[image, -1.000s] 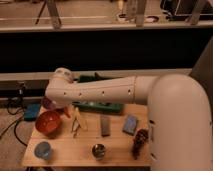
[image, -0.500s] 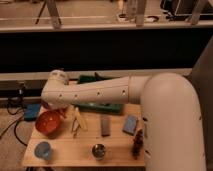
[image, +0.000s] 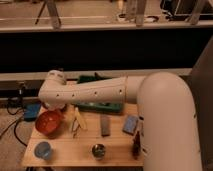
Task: Place pepper in red bowl
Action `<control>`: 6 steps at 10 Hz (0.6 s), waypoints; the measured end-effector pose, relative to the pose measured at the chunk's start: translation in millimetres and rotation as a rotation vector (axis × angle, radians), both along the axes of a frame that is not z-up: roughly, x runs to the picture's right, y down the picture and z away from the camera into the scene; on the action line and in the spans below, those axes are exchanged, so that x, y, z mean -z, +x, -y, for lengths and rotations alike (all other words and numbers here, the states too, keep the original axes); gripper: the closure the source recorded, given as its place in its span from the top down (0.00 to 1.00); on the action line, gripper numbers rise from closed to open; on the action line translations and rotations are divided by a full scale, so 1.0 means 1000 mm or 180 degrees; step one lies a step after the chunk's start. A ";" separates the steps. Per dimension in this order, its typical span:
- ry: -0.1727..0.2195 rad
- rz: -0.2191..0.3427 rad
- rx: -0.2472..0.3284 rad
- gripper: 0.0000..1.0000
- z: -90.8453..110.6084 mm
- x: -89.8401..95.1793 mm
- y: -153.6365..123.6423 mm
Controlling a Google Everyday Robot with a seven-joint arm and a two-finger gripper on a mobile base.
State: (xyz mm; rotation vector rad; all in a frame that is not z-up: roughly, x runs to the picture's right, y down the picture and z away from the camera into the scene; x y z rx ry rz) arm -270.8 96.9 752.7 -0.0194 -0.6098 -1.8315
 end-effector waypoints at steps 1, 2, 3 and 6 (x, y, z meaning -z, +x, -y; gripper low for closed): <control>-0.0059 0.0107 0.0242 0.00 -0.007 0.001 -0.008; -0.0098 0.0222 0.0515 0.00 -0.012 0.001 -0.016; -0.0156 0.0299 0.0689 0.00 -0.017 0.001 -0.019; -0.0254 0.0366 0.0882 0.00 -0.024 0.001 -0.023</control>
